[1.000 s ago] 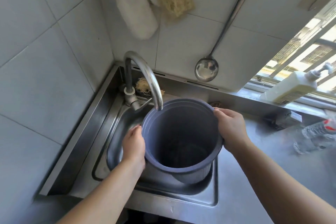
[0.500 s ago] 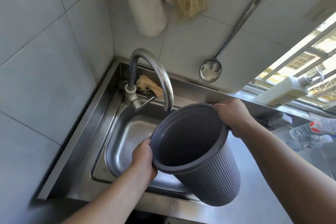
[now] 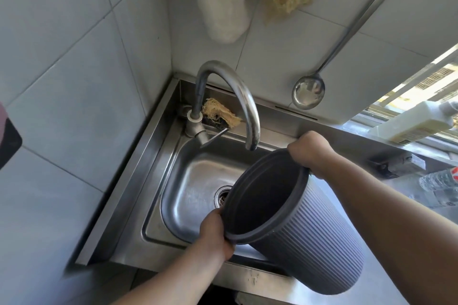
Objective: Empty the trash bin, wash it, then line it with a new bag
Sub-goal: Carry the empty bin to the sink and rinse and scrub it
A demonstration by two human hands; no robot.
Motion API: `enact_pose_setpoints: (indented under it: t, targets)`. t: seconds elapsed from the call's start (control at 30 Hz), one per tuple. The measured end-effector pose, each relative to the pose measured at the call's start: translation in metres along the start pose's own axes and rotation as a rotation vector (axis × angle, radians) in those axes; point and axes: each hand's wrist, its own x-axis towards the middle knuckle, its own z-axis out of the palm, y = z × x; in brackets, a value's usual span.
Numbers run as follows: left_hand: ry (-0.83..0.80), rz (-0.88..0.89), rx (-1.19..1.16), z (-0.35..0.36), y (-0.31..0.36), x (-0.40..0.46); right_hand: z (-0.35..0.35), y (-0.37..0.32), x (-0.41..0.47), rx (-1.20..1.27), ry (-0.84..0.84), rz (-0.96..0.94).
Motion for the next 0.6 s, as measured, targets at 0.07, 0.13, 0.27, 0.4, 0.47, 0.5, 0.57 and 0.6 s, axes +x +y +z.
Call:
enact_pose_setpoints:
  t: [0.07, 0.13, 0.27, 0.4, 0.47, 0.5, 0.57, 0.6]
  targets:
    - [-0.014, -0.018, -0.011, -0.004, 0.002, 0.002, 0.003, -0.006, 0.000, -0.037, -0.014, -0.007]
    - [-0.030, -0.034, -0.015, -0.007, 0.004, 0.003, 0.007, -0.011, 0.001, -0.057, -0.022, -0.024]
    - [-0.050, -0.064, -0.042, -0.013, 0.006, 0.005, 0.016, -0.023, -0.001, -0.083, -0.023, -0.068]
    - [-0.086, -0.093, -0.085, -0.017, 0.005, 0.006, 0.022, -0.032, -0.004, -0.112, -0.051, -0.084]
    - [-0.105, -0.102, -0.096, -0.019, 0.004, 0.007, 0.024, -0.036, -0.005, -0.114, -0.057, -0.093]
    - [-0.117, -0.104, -0.099, -0.020, 0.004, 0.008, 0.025, -0.038, -0.005, -0.116, -0.056, -0.100]
    - [-0.145, -0.105, -0.110, -0.021, 0.003, 0.008, 0.027, -0.041, -0.005, -0.117, -0.056, -0.109]
    - [-0.158, -0.102, -0.115, -0.021, 0.003, 0.007, 0.028, -0.042, -0.005, -0.116, -0.058, -0.108]
